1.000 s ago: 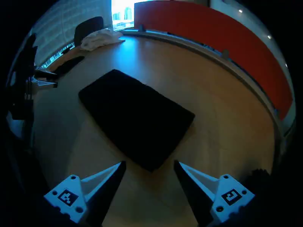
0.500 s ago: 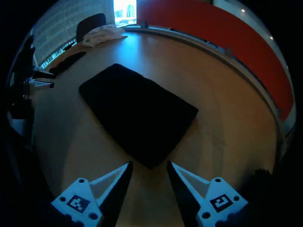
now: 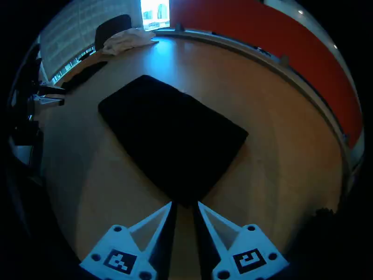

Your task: Fold towel

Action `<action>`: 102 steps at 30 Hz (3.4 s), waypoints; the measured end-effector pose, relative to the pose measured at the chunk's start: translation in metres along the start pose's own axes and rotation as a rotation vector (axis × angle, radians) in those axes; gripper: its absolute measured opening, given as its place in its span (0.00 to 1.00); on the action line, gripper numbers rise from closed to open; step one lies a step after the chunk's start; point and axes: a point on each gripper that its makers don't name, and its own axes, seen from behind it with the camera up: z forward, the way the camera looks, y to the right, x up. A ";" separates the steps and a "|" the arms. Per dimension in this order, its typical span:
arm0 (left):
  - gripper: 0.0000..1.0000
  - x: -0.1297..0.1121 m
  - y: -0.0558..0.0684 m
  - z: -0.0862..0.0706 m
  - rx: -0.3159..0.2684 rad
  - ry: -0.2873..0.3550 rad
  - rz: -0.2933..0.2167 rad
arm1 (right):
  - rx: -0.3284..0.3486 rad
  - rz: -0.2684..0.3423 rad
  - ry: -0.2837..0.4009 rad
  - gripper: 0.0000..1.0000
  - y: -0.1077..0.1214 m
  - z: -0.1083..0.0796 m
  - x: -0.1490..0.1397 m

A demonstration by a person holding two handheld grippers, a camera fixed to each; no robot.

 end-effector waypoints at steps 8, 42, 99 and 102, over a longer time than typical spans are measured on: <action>0.96 0.000 -0.002 -0.002 0.003 0.000 -0.004 | -0.005 0.007 0.006 0.04 0.003 0.001 0.002; 0.96 0.006 -0.009 -0.004 0.011 0.008 -0.022 | -0.068 -0.128 0.194 0.04 0.003 -0.031 0.098; 0.96 0.005 -0.026 -0.021 0.032 0.049 -0.085 | 0.102 -0.315 0.256 0.05 -0.089 -0.004 0.208; 0.96 0.004 -0.026 -0.021 0.033 0.049 -0.087 | 0.110 -0.322 0.252 0.05 -0.093 -0.001 0.209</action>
